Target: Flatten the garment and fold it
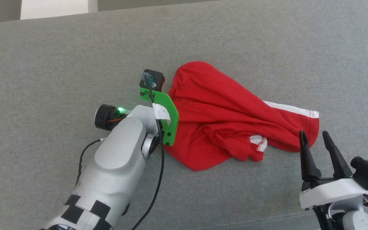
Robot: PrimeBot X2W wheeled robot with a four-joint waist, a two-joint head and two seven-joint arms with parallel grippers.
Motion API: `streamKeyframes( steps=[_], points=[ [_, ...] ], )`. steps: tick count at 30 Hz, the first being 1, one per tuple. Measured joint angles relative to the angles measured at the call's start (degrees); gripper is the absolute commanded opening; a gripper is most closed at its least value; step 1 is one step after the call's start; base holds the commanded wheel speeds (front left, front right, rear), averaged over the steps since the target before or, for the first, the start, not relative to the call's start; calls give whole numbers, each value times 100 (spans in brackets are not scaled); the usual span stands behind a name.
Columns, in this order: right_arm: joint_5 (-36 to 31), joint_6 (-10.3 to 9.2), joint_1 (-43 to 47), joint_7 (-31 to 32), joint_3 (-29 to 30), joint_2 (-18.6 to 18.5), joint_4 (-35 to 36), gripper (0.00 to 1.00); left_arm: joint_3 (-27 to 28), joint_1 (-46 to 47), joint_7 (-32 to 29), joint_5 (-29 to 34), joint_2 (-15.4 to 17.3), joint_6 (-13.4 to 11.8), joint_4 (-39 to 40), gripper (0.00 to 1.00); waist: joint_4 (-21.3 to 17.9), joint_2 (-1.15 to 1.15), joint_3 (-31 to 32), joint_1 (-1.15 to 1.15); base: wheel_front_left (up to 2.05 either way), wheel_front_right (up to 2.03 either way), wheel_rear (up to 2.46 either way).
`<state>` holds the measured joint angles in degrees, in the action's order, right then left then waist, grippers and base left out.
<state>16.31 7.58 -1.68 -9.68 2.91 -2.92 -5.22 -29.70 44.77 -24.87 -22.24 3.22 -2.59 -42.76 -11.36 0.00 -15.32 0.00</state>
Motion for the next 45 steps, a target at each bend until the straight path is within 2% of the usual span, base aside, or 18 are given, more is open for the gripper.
streamKeyframes(
  steps=[4, 8, 12, 17, 19, 24, 28, 30, 35, 40, 45],
  points=[
    [-1, 0, 0, 0, 16, 1, -5, 100, 2, -80, 311, -1, 85, 2, 352, 0, 72, 0, 53, 0, 0, 0, 0],
    [-4, 0, 2, 4, 66, 1, -4, 100, 54, -583, 614, -18, 300, -1, 1077, 0, 171, 0, 155, 0, 0, 0, 0],
    [-12, 0, 10, 30, 91, 0, 9, 100, 129, -1564, 598, -107, 738, -129, 2082, 0, 302, 0, 273, 0, 0, 0, 0],
    [-29, 0, 74, 112, 97, 1, 59, 100, 299, -2908, 169, -257, 1308, -506, 3392, 0, 499, 0, 395, 0, 0, 0, 0],
    [-44, 0, 75, 140, 92, 1, 79, 100, 379, -3332, 2, -359, 1433, -687, 3797, 0, 569, 0, 441, 0, 0, 0, 0],
    [-80, 0, 95, 221, 77, 1, 130, 100, 468, -4287, -584, -643, 1634, -1043, 4387, 0, 724, 0, 594, 0, 0, 0, 0],
    [-87, 0, 157, 270, 77, 1, 166, 100, 399, -4808, -943, -956, 1667, -1087, 4633, 0, 824, 0, 709, 0, 0, 0, 0],
    [-112, 0, 190, 290, 88, 0, 183, 100, 413, -4903, -859, -1054, 1611, -1084, 4730, 100, 886, 0, 760, 0, 0, 0, 0],
    [-130, 0, 194, 350, 86, 0, 225, 100, 592, -4898, -250, -1244, 1368, -988, 4869, 100, 976, 0, 878, 0, 0, 0, 0],
    [-130, 0, 210, 382, 94, 1, 298, 100, 1038, -4792, 806, -1496, 977, -799, 5025, 100, 1003, 0, 960, 0, 0, 0, 0],
    [-129, 0, 248, 382, 148, 0, 344, 100, 1133, -4237, 1236, -1304, 943, -756, 4702, 100, 1004, 0, 938, 0, 0, 0, 0]
  ],
)
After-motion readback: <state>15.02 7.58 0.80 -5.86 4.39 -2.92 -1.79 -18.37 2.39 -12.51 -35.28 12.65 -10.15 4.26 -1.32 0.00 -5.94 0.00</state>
